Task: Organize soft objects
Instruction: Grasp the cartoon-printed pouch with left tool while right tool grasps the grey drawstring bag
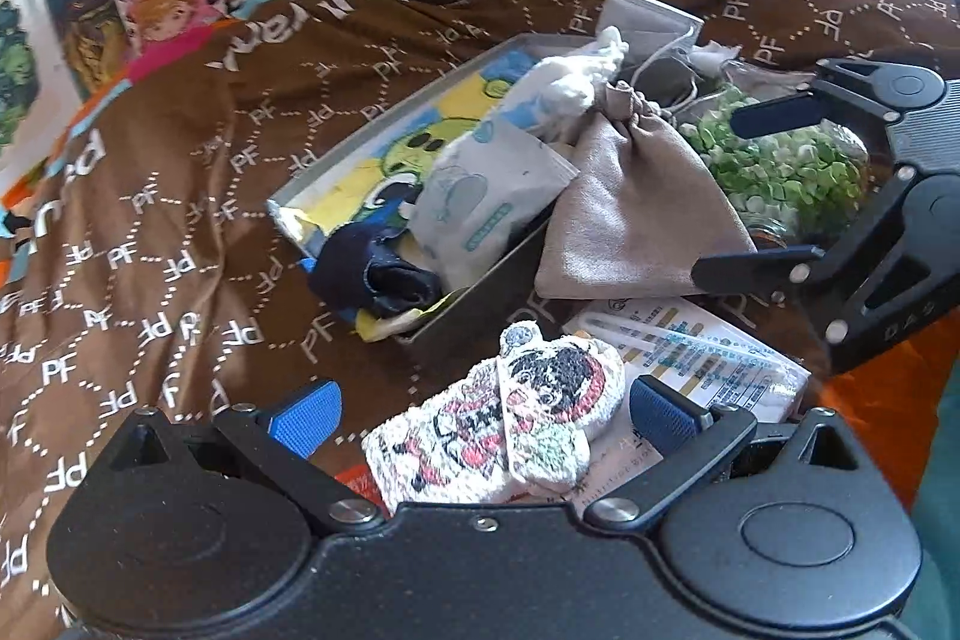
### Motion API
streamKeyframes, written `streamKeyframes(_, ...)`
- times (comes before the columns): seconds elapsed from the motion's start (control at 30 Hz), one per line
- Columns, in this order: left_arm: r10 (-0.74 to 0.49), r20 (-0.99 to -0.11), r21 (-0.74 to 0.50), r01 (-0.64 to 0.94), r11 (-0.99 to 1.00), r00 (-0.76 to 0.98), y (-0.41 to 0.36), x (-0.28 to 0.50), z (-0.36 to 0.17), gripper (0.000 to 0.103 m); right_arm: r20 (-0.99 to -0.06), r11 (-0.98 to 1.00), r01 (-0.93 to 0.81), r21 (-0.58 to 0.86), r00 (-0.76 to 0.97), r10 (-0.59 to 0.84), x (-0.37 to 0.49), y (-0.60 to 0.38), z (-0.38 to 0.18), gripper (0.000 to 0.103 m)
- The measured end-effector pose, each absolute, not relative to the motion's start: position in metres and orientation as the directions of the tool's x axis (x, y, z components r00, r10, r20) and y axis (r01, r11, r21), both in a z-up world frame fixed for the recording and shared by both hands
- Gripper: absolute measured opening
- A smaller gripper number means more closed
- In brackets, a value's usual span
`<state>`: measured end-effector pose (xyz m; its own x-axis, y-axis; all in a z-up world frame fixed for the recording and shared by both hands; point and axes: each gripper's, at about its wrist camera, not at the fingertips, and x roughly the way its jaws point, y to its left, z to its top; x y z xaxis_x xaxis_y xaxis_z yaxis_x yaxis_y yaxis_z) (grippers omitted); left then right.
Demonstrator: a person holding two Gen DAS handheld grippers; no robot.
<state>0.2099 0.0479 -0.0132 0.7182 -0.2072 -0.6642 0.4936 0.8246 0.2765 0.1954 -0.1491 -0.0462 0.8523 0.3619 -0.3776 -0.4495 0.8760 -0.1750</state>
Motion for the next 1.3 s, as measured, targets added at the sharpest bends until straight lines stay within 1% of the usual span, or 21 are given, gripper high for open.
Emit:
streamKeyframes(0.2,-0.261,-0.719,0.186,0.541,0.820,0.644,0.051,0.222,-0.013,0.101,-0.396,0.864,-0.461,-0.202,0.845,0.359,0.203,-0.141,-0.047,0.102)
streamKeyframes(0.3,-0.288,-0.731,0.129,0.540,0.832,0.619,0.053,0.225,-0.015,0.100,-0.423,0.862,-0.489,-0.135,0.815,0.396,0.208,-0.140,-0.045,0.100)
streamKeyframes(0.4,-0.296,-0.727,0.111,0.532,0.840,0.619,0.054,0.224,-0.016,0.098,-0.442,0.863,-0.495,-0.096,0.798,0.408,0.212,-0.141,-0.044,0.099)
streamKeyframes(0.47,-0.304,-0.726,0.094,0.527,0.845,0.616,0.054,0.223,-0.017,0.096,-0.447,0.868,-0.495,-0.045,0.787,0.426,0.216,-0.144,-0.042,0.099)
streamKeyframes(0.53,-0.308,-0.725,0.093,0.531,0.843,0.616,0.053,0.221,-0.017,0.095,-0.451,0.869,-0.494,0.009,0.774,0.444,0.220,-0.147,-0.041,0.099)
streamKeyframes(0.6,-0.313,-0.726,0.092,0.538,0.838,0.612,0.052,0.219,-0.016,0.094,-0.461,0.871,-0.491,0.034,0.765,0.449,0.224,-0.148,-0.041,0.098)
streamKeyframes(0.8,-0.320,-0.726,0.094,0.549,0.831,0.609,0.046,0.215,-0.015,0.086,-0.482,0.879,-0.474,0.047,0.760,0.435,0.225,-0.146,-0.039,0.096)
streamKeyframes(0.87,-0.326,-0.725,0.092,0.555,0.827,0.606,0.045,0.214,-0.014,0.080,-0.484,0.879,-0.474,0.048,0.759,0.436,0.226,-0.145,-0.039,0.095)
streamKeyframes(1.03,-0.321,-0.726,0.104,0.559,0.823,0.608,0.041,0.210,-0.014,0.079,-0.485,0.877,-0.480,0.032,0.760,0.433,0.226,-0.144,-0.039,0.088)
streamKeyframes(1.3,-0.261,-0.743,0.139,0.523,0.841,0.616,0.037,0.195,-0.010,0.079,-0.501,0.862,-0.507,0.021,0.741,0.448,0.225,-0.141,-0.038,0.087)
